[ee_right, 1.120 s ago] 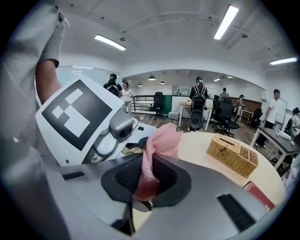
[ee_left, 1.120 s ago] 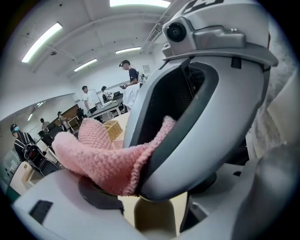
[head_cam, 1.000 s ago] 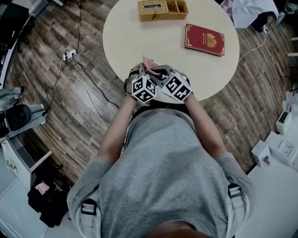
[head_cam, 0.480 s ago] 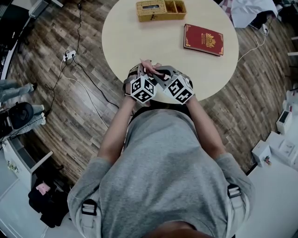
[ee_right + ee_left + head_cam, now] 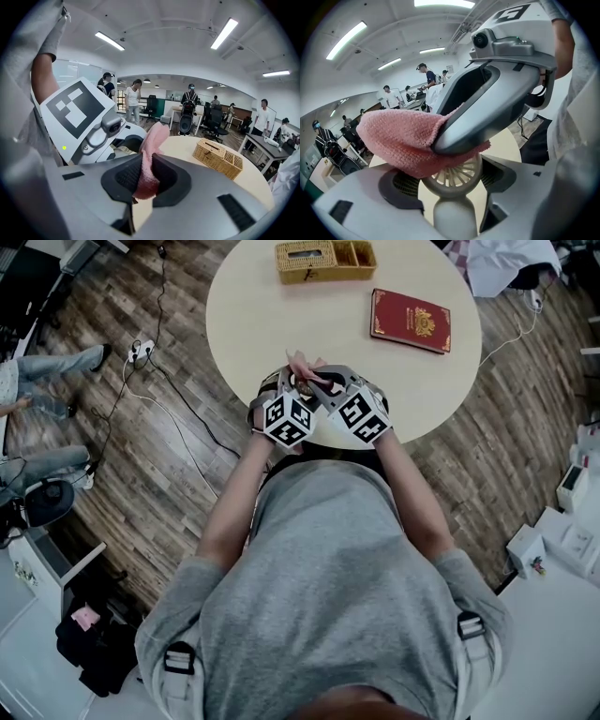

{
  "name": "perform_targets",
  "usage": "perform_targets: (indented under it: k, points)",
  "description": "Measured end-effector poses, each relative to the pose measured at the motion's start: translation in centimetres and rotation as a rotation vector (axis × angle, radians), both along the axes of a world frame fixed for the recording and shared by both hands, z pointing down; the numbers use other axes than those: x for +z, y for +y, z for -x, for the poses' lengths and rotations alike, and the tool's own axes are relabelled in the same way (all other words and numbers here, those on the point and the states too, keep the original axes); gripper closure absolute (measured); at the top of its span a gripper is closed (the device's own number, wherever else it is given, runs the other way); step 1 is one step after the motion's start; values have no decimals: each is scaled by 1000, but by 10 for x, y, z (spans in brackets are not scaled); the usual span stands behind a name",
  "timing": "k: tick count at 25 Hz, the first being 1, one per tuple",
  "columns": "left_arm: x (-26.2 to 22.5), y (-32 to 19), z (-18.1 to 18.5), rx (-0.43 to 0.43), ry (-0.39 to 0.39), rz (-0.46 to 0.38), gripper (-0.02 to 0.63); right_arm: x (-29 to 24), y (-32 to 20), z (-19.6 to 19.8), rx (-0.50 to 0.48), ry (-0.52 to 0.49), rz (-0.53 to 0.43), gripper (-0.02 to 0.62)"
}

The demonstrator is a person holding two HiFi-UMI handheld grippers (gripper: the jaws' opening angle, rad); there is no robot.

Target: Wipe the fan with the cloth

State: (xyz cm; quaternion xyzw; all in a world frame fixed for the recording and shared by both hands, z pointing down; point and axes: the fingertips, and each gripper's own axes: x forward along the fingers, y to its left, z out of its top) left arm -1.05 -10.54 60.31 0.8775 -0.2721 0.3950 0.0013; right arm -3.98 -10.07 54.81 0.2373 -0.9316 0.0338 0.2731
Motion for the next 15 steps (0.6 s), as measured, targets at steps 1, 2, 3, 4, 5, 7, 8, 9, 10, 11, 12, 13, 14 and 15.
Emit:
perform_targets:
  k: [1,2,3,4,5,7,8,9,10,11,12,13,14,15]
  points:
    - [0,1,-1,3,-1,0,232,0,0,2,-4,-1,2,552]
    - [0,2,-2,6,-1,0,232,0,1,4,-9,0,4,554]
    - [1,2,-3,7,-1,2,232,0,3,6,-15,2,6,554]
    - [1,3,-3,7,0,4,232,1,5,8,-23,6,10,554]
    - [1,4,-3,6,2,6,232,2,8,9,-30,12,13,552]
    - [2,2,-3,1,6,8,232,4,13,10,-44,26,22,554]
    - [2,1,-2,-2,7,9,232,5,14,9,-50,31,27,552]
    - [1,-1,-1,-6,9,9,232,6,16,9,-52,32,32,554]
    - [1,-3,0,-9,12,8,232,7,18,7,-51,29,38,554]
    - [0,-4,1,-12,15,7,232,7,18,6,-47,22,42,554]
    - [0,-4,1,-14,19,6,232,6,19,4,-40,14,43,554]
    - [0,-4,2,-17,24,6,232,5,18,2,-32,8,40,554]
    - [-1,-5,1,-23,33,8,232,4,18,-1,-23,4,38,554]
    - [-1,-5,1,-28,43,11,232,3,17,-4,-13,-3,37,552]
